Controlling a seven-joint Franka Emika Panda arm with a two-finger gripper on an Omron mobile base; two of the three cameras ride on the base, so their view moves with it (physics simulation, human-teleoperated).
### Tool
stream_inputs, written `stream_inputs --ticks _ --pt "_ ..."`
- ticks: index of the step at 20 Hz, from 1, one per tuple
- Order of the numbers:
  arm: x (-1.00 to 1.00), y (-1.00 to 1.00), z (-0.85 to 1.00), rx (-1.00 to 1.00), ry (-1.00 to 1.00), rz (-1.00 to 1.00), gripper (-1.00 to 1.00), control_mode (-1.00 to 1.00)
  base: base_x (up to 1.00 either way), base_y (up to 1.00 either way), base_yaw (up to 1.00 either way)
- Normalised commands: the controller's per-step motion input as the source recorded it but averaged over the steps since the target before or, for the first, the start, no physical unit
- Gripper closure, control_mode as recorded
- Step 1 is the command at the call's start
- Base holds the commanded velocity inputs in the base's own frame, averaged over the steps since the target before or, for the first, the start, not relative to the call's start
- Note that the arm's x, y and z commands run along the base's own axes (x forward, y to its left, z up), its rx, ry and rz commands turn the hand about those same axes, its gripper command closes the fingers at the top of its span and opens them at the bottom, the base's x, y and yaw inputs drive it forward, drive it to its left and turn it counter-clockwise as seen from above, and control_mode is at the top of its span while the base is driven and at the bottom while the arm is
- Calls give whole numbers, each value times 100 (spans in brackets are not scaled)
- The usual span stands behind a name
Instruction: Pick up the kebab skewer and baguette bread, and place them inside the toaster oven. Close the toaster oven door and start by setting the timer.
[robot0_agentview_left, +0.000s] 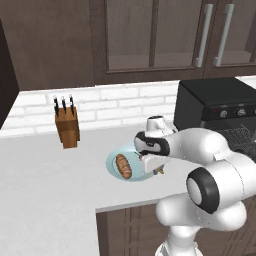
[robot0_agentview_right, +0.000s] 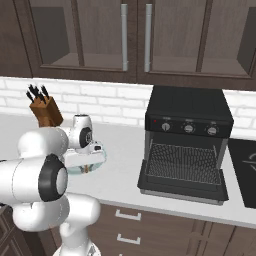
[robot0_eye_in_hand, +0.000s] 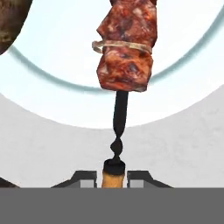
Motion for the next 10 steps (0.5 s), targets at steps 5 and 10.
stream_inputs --ticks 5,10 --pt "-94 -41 92 1 -4 19 100 -100 0 0 0" --pt "-63 -96 76 0 3 5 100 -100 0 0 0"
